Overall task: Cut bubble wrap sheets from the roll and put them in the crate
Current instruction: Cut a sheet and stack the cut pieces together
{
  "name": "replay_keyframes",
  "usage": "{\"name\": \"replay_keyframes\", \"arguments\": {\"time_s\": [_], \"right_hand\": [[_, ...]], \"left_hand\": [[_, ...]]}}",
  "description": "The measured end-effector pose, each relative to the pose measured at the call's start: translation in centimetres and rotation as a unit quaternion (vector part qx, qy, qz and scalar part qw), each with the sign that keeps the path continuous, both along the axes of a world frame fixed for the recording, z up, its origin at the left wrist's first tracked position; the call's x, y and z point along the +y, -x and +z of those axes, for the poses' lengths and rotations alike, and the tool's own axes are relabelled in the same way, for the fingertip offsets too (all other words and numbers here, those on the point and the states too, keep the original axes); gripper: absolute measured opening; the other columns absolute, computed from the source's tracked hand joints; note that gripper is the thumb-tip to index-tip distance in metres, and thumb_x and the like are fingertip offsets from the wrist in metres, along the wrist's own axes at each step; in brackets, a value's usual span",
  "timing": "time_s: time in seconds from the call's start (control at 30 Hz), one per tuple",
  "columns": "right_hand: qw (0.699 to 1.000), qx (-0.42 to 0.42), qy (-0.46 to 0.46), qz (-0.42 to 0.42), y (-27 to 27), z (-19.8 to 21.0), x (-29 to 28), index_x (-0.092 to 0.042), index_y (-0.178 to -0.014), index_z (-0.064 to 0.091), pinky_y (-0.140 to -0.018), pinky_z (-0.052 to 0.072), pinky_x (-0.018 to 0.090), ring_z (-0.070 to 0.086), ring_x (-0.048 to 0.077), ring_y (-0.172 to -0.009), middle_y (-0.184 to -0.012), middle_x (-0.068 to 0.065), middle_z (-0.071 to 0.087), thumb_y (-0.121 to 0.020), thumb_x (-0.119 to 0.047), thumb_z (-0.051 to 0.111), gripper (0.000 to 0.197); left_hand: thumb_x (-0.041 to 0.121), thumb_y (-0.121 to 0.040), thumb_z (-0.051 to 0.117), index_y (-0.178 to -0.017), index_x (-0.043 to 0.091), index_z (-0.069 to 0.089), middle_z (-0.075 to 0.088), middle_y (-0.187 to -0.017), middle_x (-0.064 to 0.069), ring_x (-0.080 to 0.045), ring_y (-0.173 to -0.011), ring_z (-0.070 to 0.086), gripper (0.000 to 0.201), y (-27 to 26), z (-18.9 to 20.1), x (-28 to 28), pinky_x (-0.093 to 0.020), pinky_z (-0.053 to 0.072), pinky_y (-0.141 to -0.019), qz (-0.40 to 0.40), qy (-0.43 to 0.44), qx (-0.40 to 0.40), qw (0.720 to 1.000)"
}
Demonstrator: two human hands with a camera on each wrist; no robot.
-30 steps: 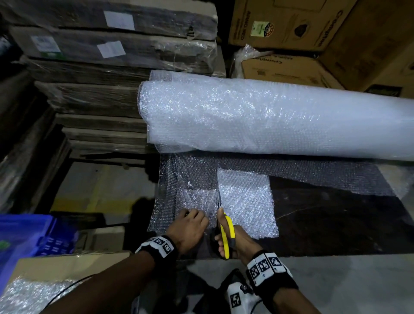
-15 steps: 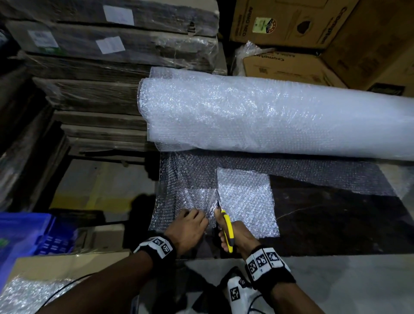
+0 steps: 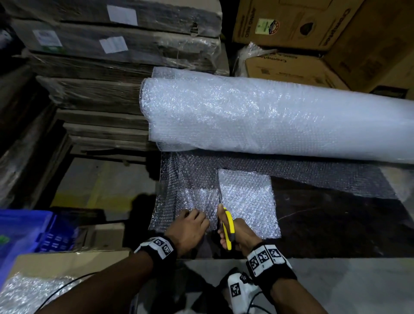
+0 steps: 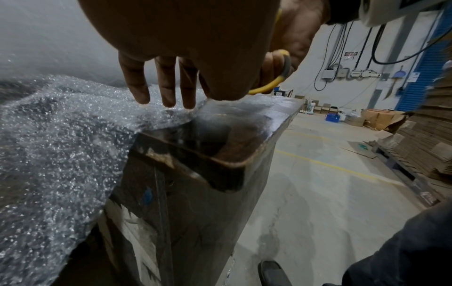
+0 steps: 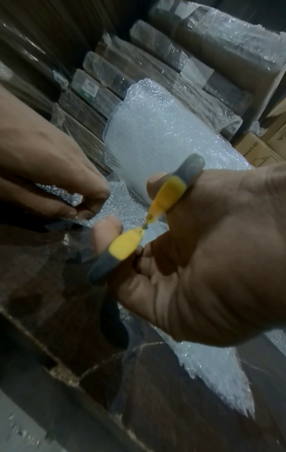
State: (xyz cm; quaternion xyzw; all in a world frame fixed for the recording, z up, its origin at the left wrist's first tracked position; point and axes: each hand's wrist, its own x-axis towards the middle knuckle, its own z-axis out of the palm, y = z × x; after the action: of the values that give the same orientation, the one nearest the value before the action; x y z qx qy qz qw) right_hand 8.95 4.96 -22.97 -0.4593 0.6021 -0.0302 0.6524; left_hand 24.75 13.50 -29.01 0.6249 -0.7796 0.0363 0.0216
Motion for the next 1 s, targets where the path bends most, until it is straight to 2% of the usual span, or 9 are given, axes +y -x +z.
{"name": "replay_keyframes", "arguments": {"time_s": [0.17,0.23,0.3,0.37,0.53,0.7,0.73,0.87,1.0], "right_hand": [[1.0,0.001,-0.008,0.011,-0.1,0.6,-0.4,-0.005,-0.067,0.058,-0.046,0.045,0.023,0.054,0.021,-0.045,-0.056,0.008,0.055,-0.071,-0.081,0.061,0.076],[1.0,0.005,-0.001,0.011,0.1,0.5,-0.4,-0.005,-0.066,0.059,-0.046,0.046,0.024,0.054,0.021,-0.045,-0.055,0.009,0.055,-0.07,-0.081,0.063,0.077],[1.0,0.01,-0.002,0.013,0.3,0.4,-0.4,-0.004,-0.067,0.06,-0.047,0.047,0.025,0.055,0.022,-0.046,-0.056,0.009,0.056,-0.068,-0.083,0.062,0.08],[1.0,0.01,-0.008,0.014,0.4,0.4,-0.5,-0.003,-0.068,0.059,-0.048,0.047,0.025,0.055,0.022,-0.045,-0.055,0.009,0.056,-0.067,-0.084,0.061,0.081],[0.999,-0.003,-0.026,0.02,0.3,0.9,-0.6,-0.003,-0.072,0.059,-0.045,0.048,0.024,0.056,0.021,-0.045,-0.058,0.009,0.057,-0.073,-0.083,0.057,0.08],[1.0,-0.007,-0.009,0.011,-0.1,0.3,-0.7,-0.003,-0.081,0.066,-0.045,0.046,0.024,0.055,0.021,-0.045,-0.057,0.009,0.057,-0.073,-0.08,0.061,0.078],[1.0,-0.007,0.001,0.007,-0.1,0.1,-0.9,-0.003,-0.077,0.065,-0.043,0.045,0.023,0.054,0.02,-0.043,-0.055,0.008,0.056,-0.07,-0.078,0.064,0.076],[1.0,-0.016,0.025,-0.006,0.0,-0.5,-0.9,-0.004,-0.063,0.058,-0.043,0.041,0.024,0.052,0.02,-0.042,-0.053,0.009,0.056,-0.055,-0.078,0.07,0.075],[1.0,-0.013,0.012,-0.001,0.3,-0.2,-1.1,-0.003,-0.066,0.062,-0.047,0.049,0.026,0.058,0.021,-0.046,-0.056,0.01,0.059,-0.069,-0.081,0.063,0.078]], "left_hand": [[0.032,-0.084,0.049,-0.095,0.018,0.056,0.059,-0.098,-0.005,-0.027,-0.092,0.055,0.019,0.4,0.5,0.1,-0.046,0.048,-0.078,0.03,-0.017,-0.004,0.999],[0.041,-0.083,0.052,-0.104,0.018,0.056,0.058,-0.113,-0.008,-0.029,-0.103,0.053,0.032,0.7,1.2,0.0,-0.049,0.047,-0.084,0.052,-0.036,0.011,0.998],[0.051,-0.082,0.058,-0.119,0.018,0.049,0.047,-0.133,-0.01,-0.032,-0.119,0.046,0.05,0.8,1.8,-0.4,-0.054,0.046,-0.089,0.07,-0.066,0.031,0.995],[0.054,-0.081,0.059,-0.128,0.02,0.043,0.039,-0.142,-0.01,-0.033,-0.126,0.039,0.06,0.8,1.9,-1.1,-0.057,0.043,-0.093,0.082,-0.091,0.038,0.992],[0.044,-0.076,0.067,-0.115,0.02,0.051,0.046,-0.135,-0.012,-0.035,-0.118,0.045,0.048,0.8,1.6,-1.9,-0.056,0.042,-0.088,0.079,-0.139,-0.008,0.987],[0.047,-0.064,0.078,-0.11,0.023,0.051,0.054,-0.126,-0.011,-0.035,-0.112,0.049,0.059,0.8,0.7,-1.6,-0.06,0.049,-0.08,0.067,-0.136,0.005,0.988],[0.047,-0.062,0.077,-0.109,0.024,0.052,0.055,-0.125,-0.011,-0.035,-0.111,0.048,0.058,0.9,0.8,-1.7,-0.06,0.049,-0.079,0.068,-0.133,0.009,0.989],[0.04,-0.08,0.062,-0.125,0.023,0.05,0.043,-0.141,-0.014,-0.039,-0.129,0.041,0.049,1.2,1.0,-1.9,-0.064,0.038,-0.097,0.083,-0.133,0.005,0.988],[0.041,-0.077,0.065,-0.122,0.026,0.048,0.046,-0.138,-0.014,-0.041,-0.126,0.044,0.05,1.3,1.0,-1.9,-0.065,0.04,-0.093,0.079,-0.16,0.002,0.984]]}}
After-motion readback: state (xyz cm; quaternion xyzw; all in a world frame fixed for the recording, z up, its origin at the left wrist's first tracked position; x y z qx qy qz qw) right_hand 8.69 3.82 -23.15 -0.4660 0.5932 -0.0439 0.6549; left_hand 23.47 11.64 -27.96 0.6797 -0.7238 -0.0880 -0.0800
